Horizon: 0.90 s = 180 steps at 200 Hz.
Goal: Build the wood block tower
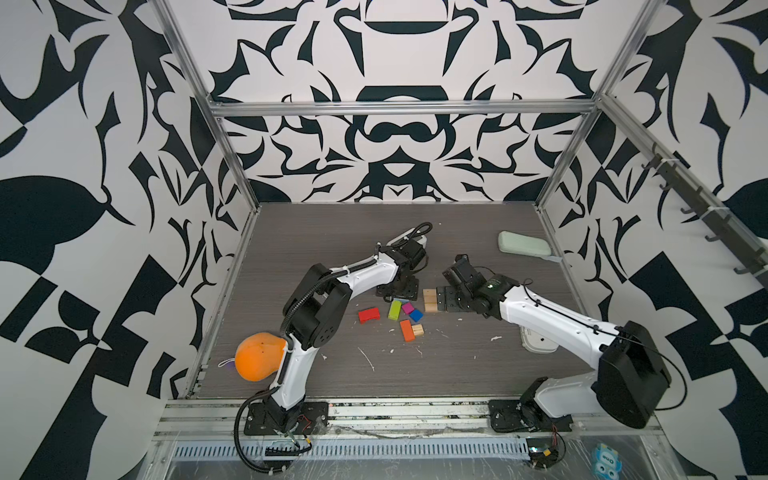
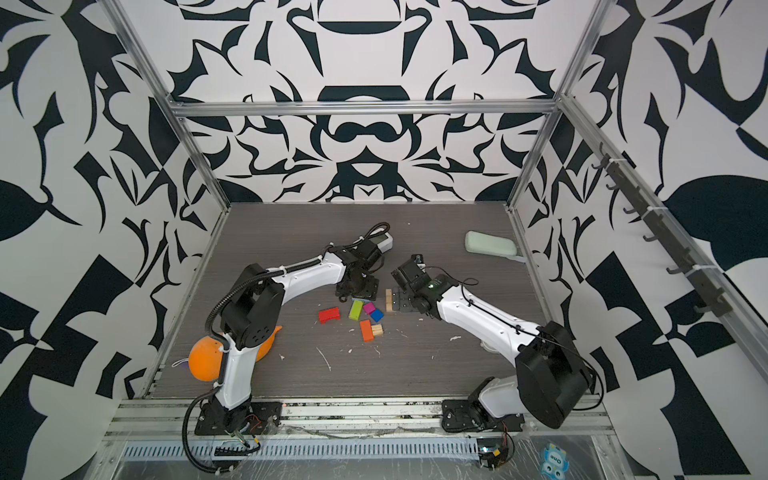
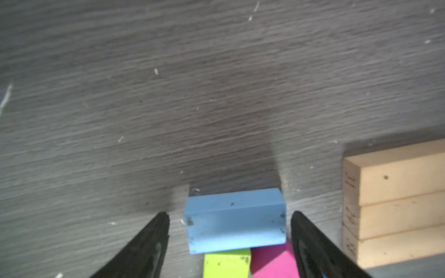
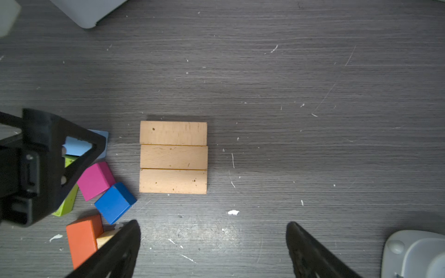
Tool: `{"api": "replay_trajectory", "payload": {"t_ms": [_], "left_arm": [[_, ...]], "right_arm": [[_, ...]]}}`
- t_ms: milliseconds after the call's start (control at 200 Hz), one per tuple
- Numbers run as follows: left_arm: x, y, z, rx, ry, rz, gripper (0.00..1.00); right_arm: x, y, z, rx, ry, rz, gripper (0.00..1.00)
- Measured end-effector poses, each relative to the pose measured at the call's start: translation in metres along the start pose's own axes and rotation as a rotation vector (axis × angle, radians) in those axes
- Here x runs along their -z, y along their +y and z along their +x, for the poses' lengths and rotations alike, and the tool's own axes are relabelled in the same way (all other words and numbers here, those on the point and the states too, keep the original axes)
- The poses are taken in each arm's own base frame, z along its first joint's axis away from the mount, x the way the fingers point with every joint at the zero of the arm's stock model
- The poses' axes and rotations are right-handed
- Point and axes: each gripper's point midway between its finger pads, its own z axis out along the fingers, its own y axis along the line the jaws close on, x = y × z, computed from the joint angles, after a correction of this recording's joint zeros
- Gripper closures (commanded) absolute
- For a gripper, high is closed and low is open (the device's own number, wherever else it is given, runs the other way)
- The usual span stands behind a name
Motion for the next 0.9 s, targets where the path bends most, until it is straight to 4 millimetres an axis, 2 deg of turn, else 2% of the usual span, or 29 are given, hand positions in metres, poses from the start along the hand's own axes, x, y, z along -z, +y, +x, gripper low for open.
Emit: {"api": "replay_trajectory", "payload": {"t_ms": [290,405,665,900], "left_arm": [[-0.002,0.014,-0.001,0.012,0.003,-0.039,0.19],[-0.009,0.033,0.003,0.036,0.026,-0.067,0.19],[-0.007,0.070,-0.002,0.119,0.026,-0.073,0.21],[-0.003,0.083,0.003,0.163,0.036,-0.042,0.26]], "right_arm": [[-0.001,0.000,0.001,0.001,0.003,0.001,0.02],[-0.003,0.000,0.002,0.003,0.009,0.004,0.02],[-0.008,0.000,0.005,0.007,0.024,0.010,0.02],[-0.011,0.001,0.007,0.010,0.036,0.009,0.02]]}}
